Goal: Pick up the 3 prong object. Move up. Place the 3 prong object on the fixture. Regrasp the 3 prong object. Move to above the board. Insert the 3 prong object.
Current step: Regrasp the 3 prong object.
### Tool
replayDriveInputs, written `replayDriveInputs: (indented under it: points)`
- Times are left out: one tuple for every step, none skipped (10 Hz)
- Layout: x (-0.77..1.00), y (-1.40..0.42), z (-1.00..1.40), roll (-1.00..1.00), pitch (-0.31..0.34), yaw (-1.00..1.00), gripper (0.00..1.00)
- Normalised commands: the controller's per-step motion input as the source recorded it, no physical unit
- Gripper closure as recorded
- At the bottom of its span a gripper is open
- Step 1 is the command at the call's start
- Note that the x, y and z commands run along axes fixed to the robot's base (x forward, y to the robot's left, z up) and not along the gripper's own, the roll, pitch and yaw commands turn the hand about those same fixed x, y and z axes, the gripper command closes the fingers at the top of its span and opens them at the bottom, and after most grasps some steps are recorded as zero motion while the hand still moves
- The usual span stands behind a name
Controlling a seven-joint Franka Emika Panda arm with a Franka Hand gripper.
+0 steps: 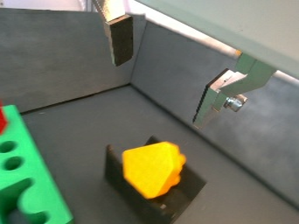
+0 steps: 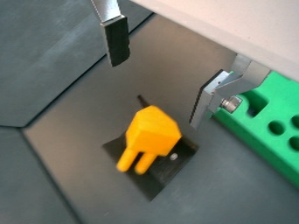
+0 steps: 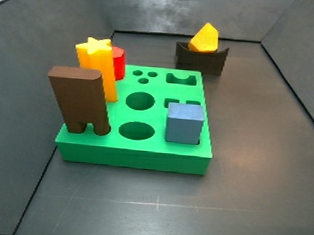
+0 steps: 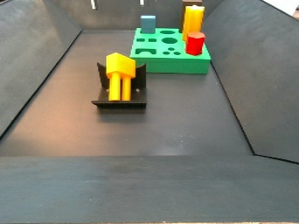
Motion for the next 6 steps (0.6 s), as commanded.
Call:
replayDriveInputs:
  points:
    - [0.07, -0.03, -0.01, 1.00, 0.083, 0.05, 0.00]
    - [0.09, -0.03, -0.02, 1.00, 0.104, 0.06, 0.00]
    - [0.10, -0.03, -0.02, 1.00, 0.124, 0.07, 0.00]
    - [0.11, -0.04, -0.02, 1.00, 0.154, 0.09, 0.00]
    - [0.12, -0.04, -0.02, 1.00, 0.177, 0.11, 0.00]
    - [0.12, -0.04, -0.02, 1.00, 0.201, 0.14, 0.00]
